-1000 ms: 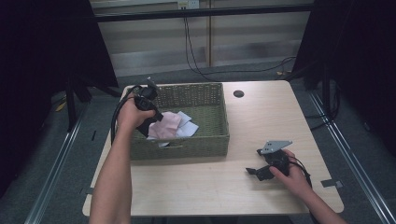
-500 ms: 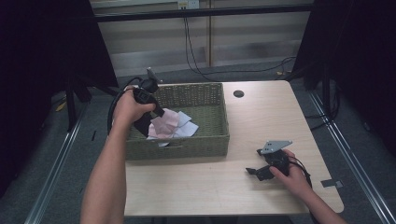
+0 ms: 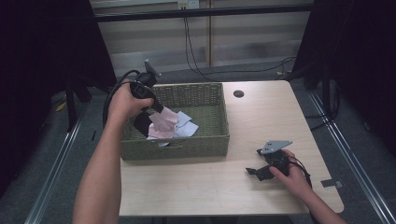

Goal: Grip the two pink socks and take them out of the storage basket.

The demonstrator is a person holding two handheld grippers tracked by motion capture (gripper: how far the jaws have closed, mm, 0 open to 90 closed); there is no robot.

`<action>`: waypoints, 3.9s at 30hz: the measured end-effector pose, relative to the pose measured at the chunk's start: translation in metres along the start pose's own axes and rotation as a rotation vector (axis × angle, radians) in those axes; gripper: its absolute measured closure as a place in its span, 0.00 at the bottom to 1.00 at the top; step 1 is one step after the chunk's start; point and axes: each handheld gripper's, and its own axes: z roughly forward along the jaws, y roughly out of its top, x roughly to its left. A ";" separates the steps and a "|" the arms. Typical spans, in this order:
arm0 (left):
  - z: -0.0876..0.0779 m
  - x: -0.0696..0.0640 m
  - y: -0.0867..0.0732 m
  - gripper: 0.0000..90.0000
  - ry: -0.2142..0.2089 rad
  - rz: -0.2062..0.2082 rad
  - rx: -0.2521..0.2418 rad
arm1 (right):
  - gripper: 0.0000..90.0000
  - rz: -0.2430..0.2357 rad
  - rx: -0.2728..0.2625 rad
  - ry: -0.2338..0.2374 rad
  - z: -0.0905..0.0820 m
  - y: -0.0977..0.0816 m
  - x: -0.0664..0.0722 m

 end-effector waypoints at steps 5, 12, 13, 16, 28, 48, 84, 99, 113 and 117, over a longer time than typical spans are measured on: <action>-0.007 -0.003 0.002 0.99 -0.005 0.005 0.000 | 0.12 0.000 0.000 0.000 0.000 0.000 0.000; -0.014 -0.009 0.004 0.99 -0.018 0.013 0.016 | 0.12 0.001 -0.002 0.002 0.000 0.000 0.000; -0.015 -0.009 0.005 0.99 -0.017 0.012 0.017 | 0.12 0.000 0.000 0.000 0.000 0.000 0.000; -0.022 -0.011 0.006 0.99 -0.027 0.017 0.012 | 0.12 0.001 -0.001 0.001 0.000 0.000 0.000; -0.030 -0.018 0.005 0.99 -0.063 0.033 0.009 | 0.12 0.000 0.000 0.000 0.000 0.000 0.000; -0.042 -0.031 -0.001 0.99 -0.110 0.063 -0.010 | 0.12 0.000 -0.001 0.001 0.000 0.000 0.000; -0.040 -0.102 -0.026 0.99 -0.199 0.266 -0.013 | 0.12 0.000 -0.002 -0.001 0.000 0.000 0.000; -0.018 -0.095 -0.027 0.62 -0.182 0.262 -0.118 | 0.12 0.000 -0.002 -0.001 0.000 0.000 0.000; 0.021 -0.032 -0.020 0.50 -0.052 0.158 -0.151 | 0.12 0.000 -0.003 -0.001 0.000 0.000 0.000; 0.035 -0.015 -0.018 0.50 -0.013 0.106 -0.132 | 0.12 0.000 -0.004 0.000 0.000 0.000 0.000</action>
